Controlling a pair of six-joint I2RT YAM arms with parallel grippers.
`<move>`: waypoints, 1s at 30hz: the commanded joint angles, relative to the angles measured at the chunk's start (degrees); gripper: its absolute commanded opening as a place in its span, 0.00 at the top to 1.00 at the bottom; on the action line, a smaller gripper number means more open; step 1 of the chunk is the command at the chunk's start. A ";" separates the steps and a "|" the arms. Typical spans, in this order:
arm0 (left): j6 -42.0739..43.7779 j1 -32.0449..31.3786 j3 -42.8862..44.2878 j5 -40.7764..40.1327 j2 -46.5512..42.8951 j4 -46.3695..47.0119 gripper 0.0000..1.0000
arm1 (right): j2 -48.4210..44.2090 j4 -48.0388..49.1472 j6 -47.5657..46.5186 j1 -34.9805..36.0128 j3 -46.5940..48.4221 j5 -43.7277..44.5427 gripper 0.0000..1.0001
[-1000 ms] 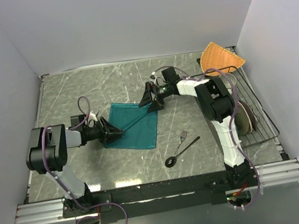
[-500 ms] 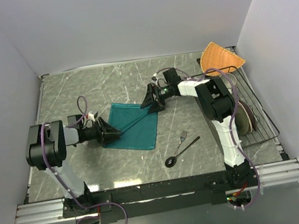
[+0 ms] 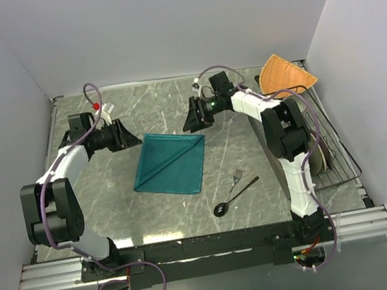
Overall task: Fold the napkin into a case and place the utensils inside
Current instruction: Smooth out the upper triangle-folded napkin at the center of the board.
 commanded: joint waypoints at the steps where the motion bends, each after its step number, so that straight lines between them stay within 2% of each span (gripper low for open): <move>1: 9.82 -0.68 2.16 -7.89 2.33 -10.99 0.61 | -0.82 -5.32 -8.58 -0.04 5.25 7.32 0.36; 5: 16.32 -2.95 3.40 -12.55 3.74 -16.26 0.58 | 1.91 -5.86 -12.18 0.05 7.64 11.71 0.30; 10: 19.85 -3.23 4.53 -16.33 4.61 -19.34 0.53 | 4.99 -8.49 -14.47 0.58 10.01 12.16 0.22; 15: 21.52 -3.23 5.86 -17.65 6.81 -21.28 0.52 | 5.87 -9.90 -16.84 1.19 8.61 12.60 0.22; 21: 24.76 -3.23 8.31 -15.64 9.27 -21.29 0.52 | 4.55 -9.99 -18.52 1.19 4.84 13.04 0.22; 24: 28.63 -3.23 12.61 -14.67 11.38 -20.40 0.51 | 4.37 -10.07 -18.96 1.19 4.39 13.39 0.22; 27: 33.99 -3.23 20.69 -13.70 16.91 -22.67 0.45 | 4.99 -11.04 -19.40 1.19 5.35 13.83 0.22; 30: 40.05 -3.32 34.28 -12.56 26.38 -28.37 0.38 | 5.34 -11.65 -19.40 1.10 5.71 14.27 0.23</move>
